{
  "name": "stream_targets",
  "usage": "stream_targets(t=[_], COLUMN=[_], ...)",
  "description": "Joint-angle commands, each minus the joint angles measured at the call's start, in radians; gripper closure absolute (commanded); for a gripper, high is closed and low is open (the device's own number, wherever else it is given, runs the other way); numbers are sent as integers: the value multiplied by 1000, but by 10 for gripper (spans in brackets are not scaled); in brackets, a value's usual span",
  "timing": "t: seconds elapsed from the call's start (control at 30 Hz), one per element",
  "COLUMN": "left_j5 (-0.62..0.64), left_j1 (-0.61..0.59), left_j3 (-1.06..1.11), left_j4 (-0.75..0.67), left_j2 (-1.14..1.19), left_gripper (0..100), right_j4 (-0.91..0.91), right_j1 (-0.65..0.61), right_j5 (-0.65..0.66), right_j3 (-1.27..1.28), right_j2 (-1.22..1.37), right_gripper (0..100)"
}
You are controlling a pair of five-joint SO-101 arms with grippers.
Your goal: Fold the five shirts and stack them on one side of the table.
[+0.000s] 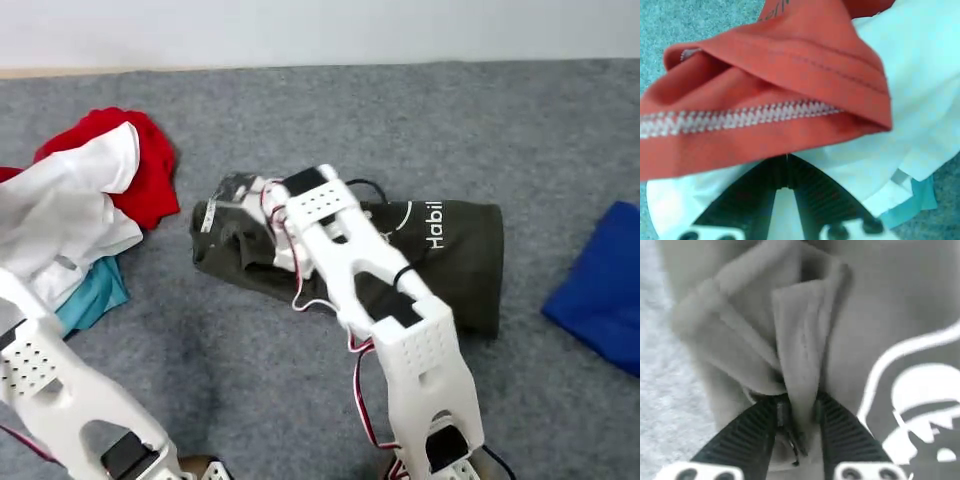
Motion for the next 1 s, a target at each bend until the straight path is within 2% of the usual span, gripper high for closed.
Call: stream_targets(t=[0.0, 0.3, 0.47, 0.6, 0.73, 0.97], left_j5=[-5, -5, -5, -3, -3, -3], left_j1=[0, -2, 0, 0, 0, 0], left_j3=[-4, -4, -4, -4, -4, -4], left_j4=[20, 21, 21, 21, 21, 21], left_j2=[-9, -9, -9, -9, -9, -8], left_gripper=[994, 994, 994, 994, 994, 994], right_j4=[2, 30, 157, 180, 142, -56], right_j1=[45, 67, -12, -88, -101, 4], right_j5=[-60, -74, -74, -71, -68, 31], right_j3=[-112, -230, -345, -368, -365, -387], right_j2=[-5, -8, -8, -5, 38, 174], right_gripper=[835, 836, 844, 923, 971, 972])
